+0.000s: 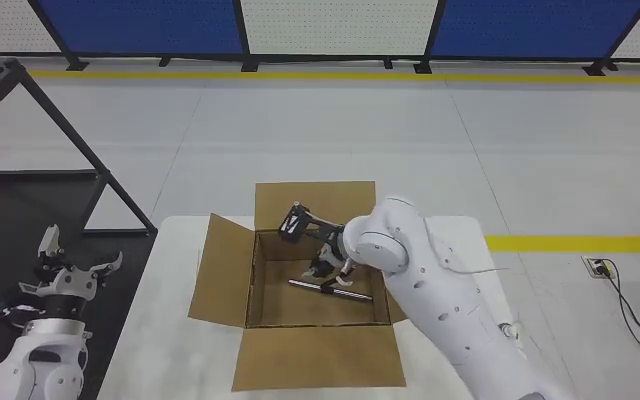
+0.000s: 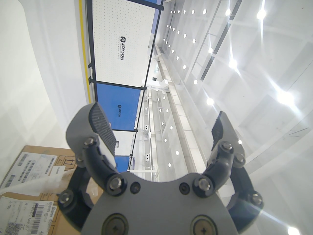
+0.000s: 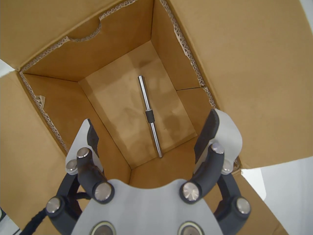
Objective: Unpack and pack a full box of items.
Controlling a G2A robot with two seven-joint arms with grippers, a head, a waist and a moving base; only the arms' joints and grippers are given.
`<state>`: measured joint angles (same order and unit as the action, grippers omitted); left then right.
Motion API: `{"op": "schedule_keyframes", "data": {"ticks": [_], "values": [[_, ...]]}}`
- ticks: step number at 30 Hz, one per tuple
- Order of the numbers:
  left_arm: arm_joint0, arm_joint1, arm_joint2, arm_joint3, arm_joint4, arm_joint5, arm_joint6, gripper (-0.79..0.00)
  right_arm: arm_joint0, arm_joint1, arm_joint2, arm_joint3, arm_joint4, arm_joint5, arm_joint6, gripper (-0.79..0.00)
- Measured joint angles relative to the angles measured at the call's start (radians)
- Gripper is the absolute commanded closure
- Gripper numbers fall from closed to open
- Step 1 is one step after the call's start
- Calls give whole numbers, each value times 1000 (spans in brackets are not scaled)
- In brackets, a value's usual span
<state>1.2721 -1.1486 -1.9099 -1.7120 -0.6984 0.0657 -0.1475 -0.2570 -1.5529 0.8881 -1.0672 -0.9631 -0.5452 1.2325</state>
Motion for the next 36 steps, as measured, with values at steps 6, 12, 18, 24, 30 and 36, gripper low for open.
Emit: {"op": "schedule_keyframes", "data": {"ticks": [6,12,18,24,30,36], "values": [[0,0,0,0,0,0,0,-785,86,-38,-111,188,-11,-69,-26,-785],[0,0,0,0,0,0,0,-785,114,-66,-171,319,-3,-118,-83,-785],[0,0,0,0,0,0,0,-785,129,-94,-220,418,-20,-146,-158,-776],[0,0,0,0,0,0,0,-785,140,-121,-272,490,-66,-189,-235,-600],[0,0,0,0,0,0,0,-785,148,-156,-323,546,-105,-181,-246,-613],[0,0,0,0,0,0,0,-785,160,-199,-358,625,-106,-145,-212,-480]]}}
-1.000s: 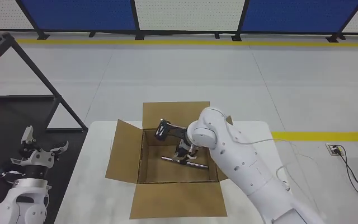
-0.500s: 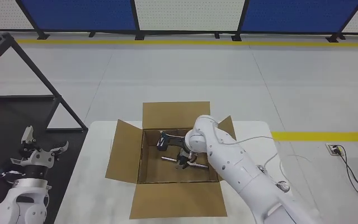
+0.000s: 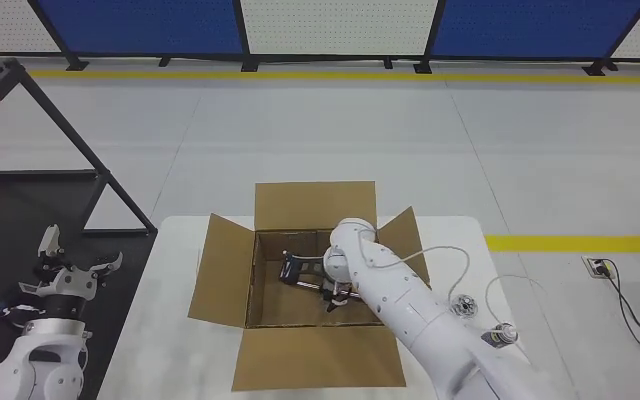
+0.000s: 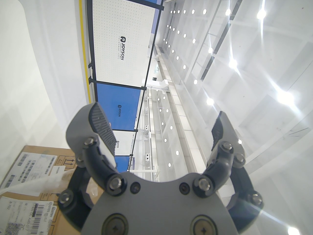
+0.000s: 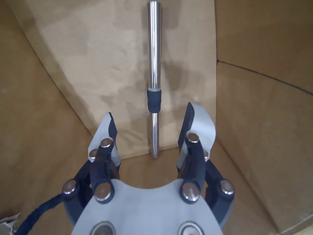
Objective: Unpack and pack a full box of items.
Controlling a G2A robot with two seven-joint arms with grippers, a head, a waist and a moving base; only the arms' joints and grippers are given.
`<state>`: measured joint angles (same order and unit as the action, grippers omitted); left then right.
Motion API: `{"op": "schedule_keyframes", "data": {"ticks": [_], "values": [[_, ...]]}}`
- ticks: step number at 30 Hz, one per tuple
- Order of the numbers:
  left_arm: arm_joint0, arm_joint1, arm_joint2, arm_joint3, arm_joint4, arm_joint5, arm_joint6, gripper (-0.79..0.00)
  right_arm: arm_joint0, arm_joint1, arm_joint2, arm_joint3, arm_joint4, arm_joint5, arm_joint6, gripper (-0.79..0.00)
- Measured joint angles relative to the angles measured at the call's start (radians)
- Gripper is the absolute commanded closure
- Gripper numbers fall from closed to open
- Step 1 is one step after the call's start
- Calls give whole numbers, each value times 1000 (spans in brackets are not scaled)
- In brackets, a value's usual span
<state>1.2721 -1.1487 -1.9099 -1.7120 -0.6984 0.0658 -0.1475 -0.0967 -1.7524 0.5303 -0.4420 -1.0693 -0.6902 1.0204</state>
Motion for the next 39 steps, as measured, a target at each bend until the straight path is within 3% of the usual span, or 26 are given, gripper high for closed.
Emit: {"op": "schedule_keyframes", "data": {"ticks": [3,5,19,21,22,23,35,39], "values": [[0,0,0,0,0,0,0,-785,8,-20,-11,37,1,14,-1,-376],[0,0,0,0,0,0,0,-785,12,-30,-14,58,2,28,-13,-351],[0,0,0,0,0,0,0,-785,33,-96,-32,188,-3,101,-75,-357],[0,0,0,0,0,0,0,-785,36,-103,-33,201,-4,117,-82,-379],[0,0,0,0,0,0,0,-785,36,-106,-33,206,-5,126,-83,-646],[0,0,0,0,0,0,0,-785,36,-109,-33,210,-4,131,-83,-785],[0,0,0,0,0,0,0,-785,38,-116,-32,222,1,138,-68,-785],[0,0,0,0,0,0,0,-785,18,-112,-38,198,-24,156,-116,-785]]}}
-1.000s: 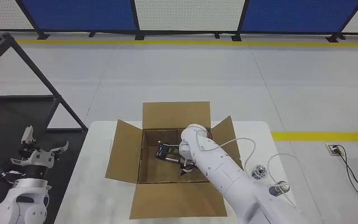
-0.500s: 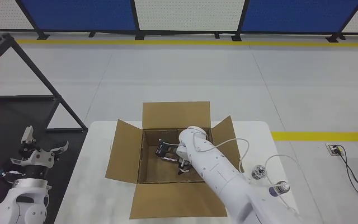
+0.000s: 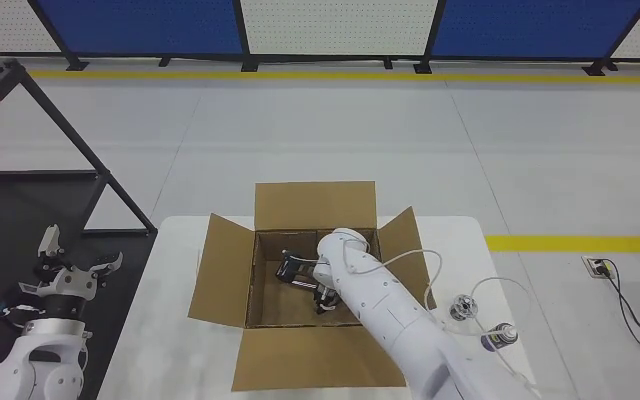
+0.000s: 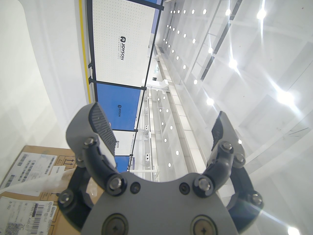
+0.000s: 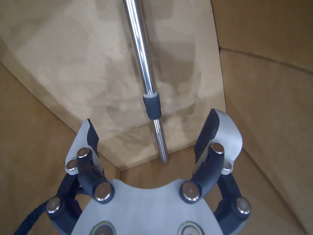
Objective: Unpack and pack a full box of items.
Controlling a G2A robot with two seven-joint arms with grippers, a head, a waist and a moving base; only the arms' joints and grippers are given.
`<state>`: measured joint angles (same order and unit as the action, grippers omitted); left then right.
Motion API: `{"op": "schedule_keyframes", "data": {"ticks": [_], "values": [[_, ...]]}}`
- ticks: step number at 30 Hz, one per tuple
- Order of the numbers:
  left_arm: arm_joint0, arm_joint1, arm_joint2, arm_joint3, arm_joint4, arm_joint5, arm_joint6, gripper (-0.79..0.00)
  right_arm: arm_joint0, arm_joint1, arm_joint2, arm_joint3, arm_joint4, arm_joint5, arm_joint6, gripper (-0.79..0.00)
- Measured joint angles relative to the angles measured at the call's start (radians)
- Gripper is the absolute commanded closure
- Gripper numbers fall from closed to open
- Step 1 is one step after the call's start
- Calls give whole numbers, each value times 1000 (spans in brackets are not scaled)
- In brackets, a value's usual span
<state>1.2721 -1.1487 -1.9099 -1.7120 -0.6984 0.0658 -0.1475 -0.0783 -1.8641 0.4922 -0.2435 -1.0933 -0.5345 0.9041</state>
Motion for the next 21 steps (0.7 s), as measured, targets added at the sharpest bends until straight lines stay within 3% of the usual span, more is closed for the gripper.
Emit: {"op": "schedule_keyframes", "data": {"ticks": [9,13,14,17,21], "values": [[0,0,0,0,0,0,0,-785,-16,19,18,15,-4,25,-84,-776],[0,0,0,0,0,0,0,-785,-11,29,34,32,14,-3,-109,-545],[0,0,0,0,0,0,0,-785,-10,32,38,37,20,-12,-115,-449],[0,0,0,0,0,0,0,-785,-7,41,51,50,37,-42,-136,-468],[0,0,0,0,0,0,0,-785,-11,49,61,56,48,-71,-146,-406]]}}
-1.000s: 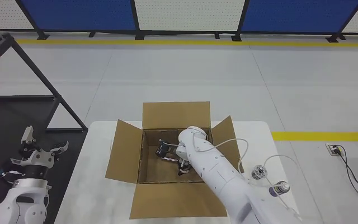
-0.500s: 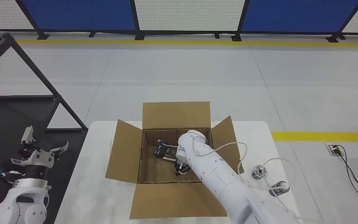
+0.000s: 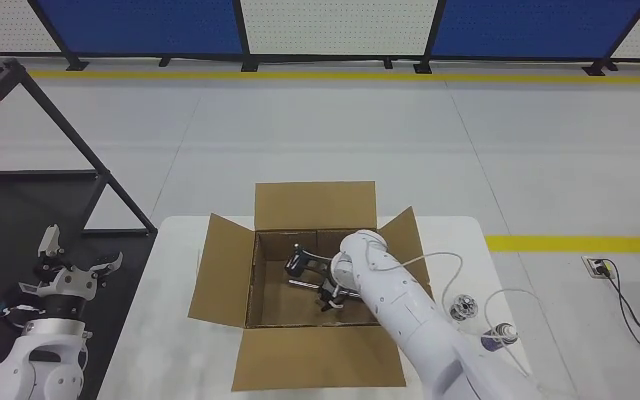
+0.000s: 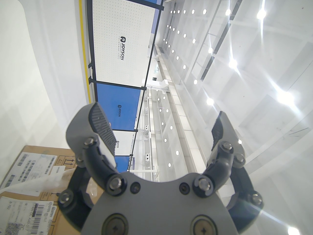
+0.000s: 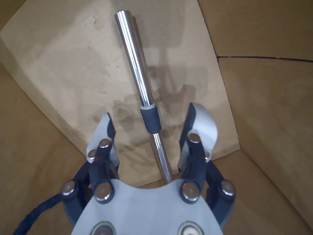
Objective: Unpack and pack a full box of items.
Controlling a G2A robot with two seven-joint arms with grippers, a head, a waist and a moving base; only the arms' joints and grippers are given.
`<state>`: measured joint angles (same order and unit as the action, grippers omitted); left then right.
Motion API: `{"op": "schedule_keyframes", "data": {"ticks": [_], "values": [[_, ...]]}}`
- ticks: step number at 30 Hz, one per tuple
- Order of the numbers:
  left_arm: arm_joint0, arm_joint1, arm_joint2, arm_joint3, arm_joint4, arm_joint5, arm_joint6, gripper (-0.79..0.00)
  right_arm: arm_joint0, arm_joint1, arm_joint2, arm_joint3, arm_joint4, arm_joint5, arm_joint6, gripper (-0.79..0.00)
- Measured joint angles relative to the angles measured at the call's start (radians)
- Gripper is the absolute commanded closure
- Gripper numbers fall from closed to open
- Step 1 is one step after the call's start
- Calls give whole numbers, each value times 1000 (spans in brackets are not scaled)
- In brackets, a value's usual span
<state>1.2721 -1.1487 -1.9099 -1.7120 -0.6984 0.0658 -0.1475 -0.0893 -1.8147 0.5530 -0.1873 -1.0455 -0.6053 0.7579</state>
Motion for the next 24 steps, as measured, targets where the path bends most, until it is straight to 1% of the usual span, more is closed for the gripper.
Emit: {"op": "schedule_keyframes", "data": {"ticks": [1,5,14,18,21,24], "values": [[0,0,0,0,0,0,0,-785,-1,1,1,0,0,2,1,-388],[0,0,0,0,0,0,0,-785,-7,4,4,-4,-2,21,5,-382],[0,0,0,0,0,0,0,-785,-17,9,7,-15,-10,24,11,-366],[0,0,0,0,0,0,0,-785,-20,9,9,-17,-11,23,22,-345],[0,0,0,0,0,0,0,-785,-22,8,10,-17,-12,22,30,-314],[0,0,0,0,0,0,0,-785,-24,7,10,-19,-13,28,38,-243]]}}
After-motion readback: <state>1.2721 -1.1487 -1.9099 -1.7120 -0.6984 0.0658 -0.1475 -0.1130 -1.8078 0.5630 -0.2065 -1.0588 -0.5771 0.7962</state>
